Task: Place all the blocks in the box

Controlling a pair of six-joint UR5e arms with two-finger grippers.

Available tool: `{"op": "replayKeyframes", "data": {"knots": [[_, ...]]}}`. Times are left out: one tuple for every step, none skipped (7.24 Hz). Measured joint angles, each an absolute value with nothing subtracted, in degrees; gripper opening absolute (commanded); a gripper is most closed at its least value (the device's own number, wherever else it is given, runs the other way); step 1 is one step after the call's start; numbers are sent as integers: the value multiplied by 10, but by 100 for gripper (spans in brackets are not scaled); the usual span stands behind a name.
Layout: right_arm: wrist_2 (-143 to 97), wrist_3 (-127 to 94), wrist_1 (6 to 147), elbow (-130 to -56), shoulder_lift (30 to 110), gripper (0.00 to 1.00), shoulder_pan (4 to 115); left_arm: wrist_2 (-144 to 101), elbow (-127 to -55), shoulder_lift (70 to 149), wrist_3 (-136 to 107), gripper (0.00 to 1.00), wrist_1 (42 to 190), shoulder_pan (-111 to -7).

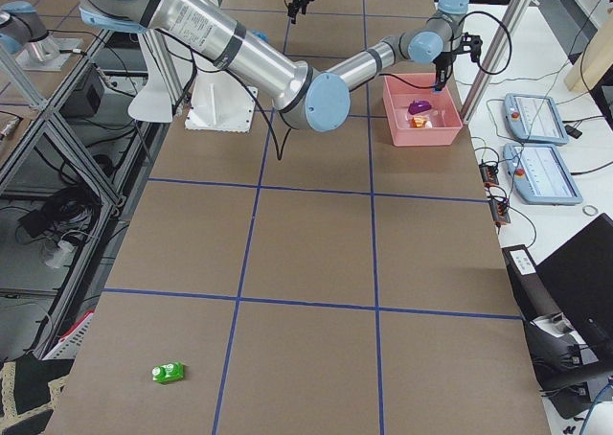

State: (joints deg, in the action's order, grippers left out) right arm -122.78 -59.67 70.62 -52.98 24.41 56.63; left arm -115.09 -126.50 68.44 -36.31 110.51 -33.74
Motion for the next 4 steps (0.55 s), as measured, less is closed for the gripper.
{"op": "replayKeyframes", "data": {"knots": [[-1194, -601, 692, -511, 233, 0, 547, -1149, -1265, 670, -394, 100, 1124, -310], [-1167, -603, 668, -488, 224, 0, 533, -1144, -1265, 653, -430, 100, 1153, -279], [-1150, -604, 653, -471, 218, 41, 527, -1136, -1266, 635, -461, 100, 1182, -248], [-1139, -605, 645, -463, 214, 98, 525, -1127, -1266, 623, -491, 100, 1197, -215]]}}
